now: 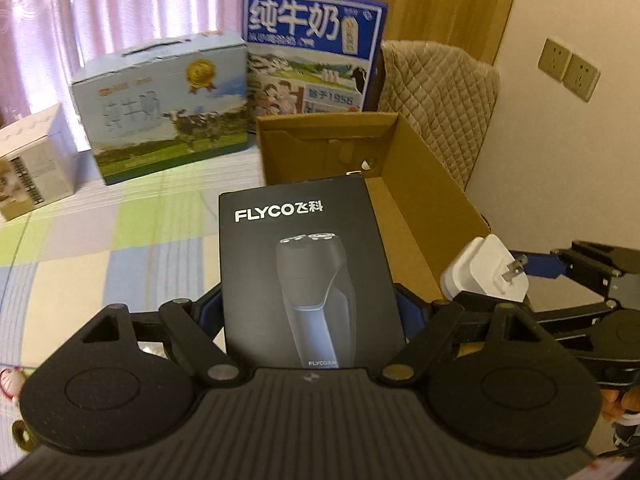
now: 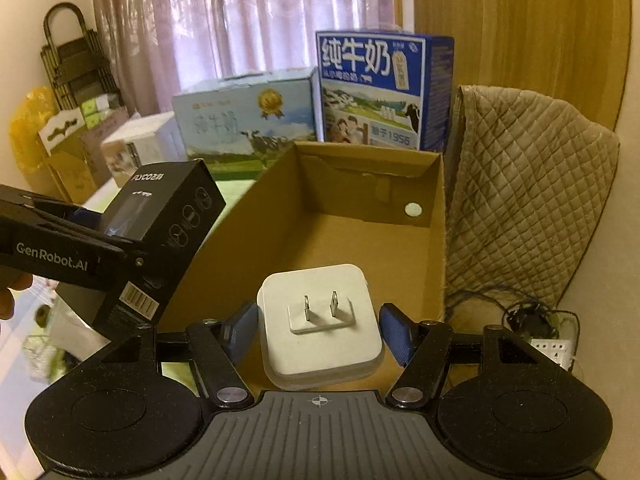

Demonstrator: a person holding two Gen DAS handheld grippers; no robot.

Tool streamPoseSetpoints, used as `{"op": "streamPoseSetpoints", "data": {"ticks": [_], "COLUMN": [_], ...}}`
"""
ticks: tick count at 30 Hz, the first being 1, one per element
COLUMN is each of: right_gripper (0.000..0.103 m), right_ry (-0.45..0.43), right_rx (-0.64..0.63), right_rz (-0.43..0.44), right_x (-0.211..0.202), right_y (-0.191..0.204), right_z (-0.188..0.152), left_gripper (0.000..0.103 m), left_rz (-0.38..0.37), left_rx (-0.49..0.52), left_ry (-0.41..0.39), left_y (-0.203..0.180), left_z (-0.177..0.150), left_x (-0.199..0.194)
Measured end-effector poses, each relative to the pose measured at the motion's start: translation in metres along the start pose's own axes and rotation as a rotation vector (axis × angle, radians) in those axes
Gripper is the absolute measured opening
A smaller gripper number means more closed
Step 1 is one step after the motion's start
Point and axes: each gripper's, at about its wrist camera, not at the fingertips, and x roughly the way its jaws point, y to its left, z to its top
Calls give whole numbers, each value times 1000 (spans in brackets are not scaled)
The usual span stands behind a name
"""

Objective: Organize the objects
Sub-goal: 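Carry the plug adapter and FLYCO box over the open cardboard box with both tools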

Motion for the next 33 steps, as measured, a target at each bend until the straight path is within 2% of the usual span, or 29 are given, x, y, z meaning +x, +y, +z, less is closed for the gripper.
{"op": "streamPoseSetpoints", "data": {"ticks": [6, 18, 33], "right_gripper": [64, 64, 64], "right_ry": [62, 143, 201], "right_rx": [-49, -130, -199], "right_rz": [4, 47, 47], "right_x": [33, 67, 81], "right_y": [-24, -36, -38], "right_z": [6, 9, 19], "left_gripper": [80, 78, 79], "left_rz": [8, 26, 9], "left_rx": [25, 69, 88], "left_ry": [57, 106, 142], "left_y": [-14, -33, -32], "left_z": [16, 27, 23], "left_x": [38, 89, 113]}}
